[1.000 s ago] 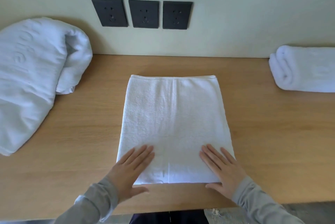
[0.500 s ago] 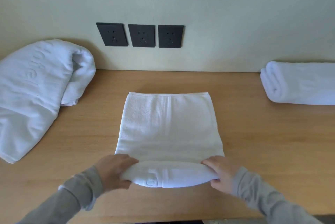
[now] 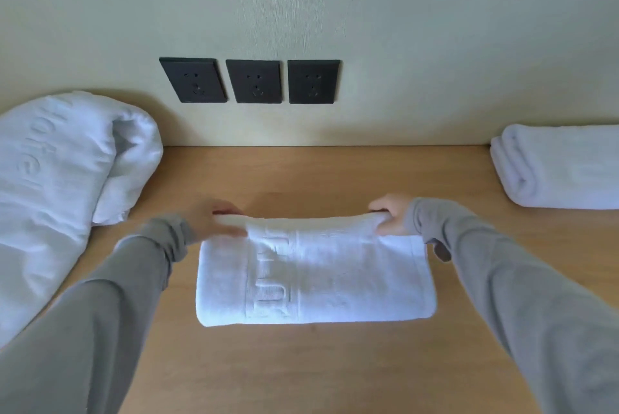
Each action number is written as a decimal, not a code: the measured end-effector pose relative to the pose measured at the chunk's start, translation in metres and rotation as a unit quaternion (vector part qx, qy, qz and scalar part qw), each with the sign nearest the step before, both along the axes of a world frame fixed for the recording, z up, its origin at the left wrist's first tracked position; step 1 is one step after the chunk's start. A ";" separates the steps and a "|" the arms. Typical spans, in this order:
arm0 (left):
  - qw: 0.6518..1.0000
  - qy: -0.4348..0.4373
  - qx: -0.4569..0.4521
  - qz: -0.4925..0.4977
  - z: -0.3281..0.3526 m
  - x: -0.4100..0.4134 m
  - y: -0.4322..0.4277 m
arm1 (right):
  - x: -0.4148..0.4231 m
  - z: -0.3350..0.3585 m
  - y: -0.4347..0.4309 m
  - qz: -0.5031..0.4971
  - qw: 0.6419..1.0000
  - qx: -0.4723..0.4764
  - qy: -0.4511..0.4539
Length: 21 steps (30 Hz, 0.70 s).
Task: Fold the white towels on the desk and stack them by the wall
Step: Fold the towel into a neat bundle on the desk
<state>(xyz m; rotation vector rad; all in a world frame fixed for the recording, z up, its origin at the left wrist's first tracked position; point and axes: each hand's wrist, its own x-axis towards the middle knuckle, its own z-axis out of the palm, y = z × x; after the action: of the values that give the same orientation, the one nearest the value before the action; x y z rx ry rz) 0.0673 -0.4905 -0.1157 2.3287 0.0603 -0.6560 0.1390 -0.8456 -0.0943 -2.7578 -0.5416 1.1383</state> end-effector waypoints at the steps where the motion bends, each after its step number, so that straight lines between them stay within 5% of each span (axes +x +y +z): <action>1: 0.999 -0.004 -0.014 0.038 -0.010 0.000 0.000 | 0.004 -0.010 0.003 -0.004 1.000 -0.007 0.012; 10: 0.940 0.027 -0.162 0.299 -0.058 -0.013 -0.003 | 0.016 -0.043 -0.026 -0.145 0.988 0.026 0.039; 21: 0.925 -0.025 -0.182 0.332 -0.066 -0.006 0.000 | 0.012 -0.056 -0.032 -0.196 0.974 0.113 -0.010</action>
<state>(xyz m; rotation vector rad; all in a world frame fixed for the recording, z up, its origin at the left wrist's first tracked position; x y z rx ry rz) 0.0616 -0.4901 -0.1813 1.7978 0.6224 -0.2323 0.1513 -0.8775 -0.1505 -2.5269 -0.1075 0.8950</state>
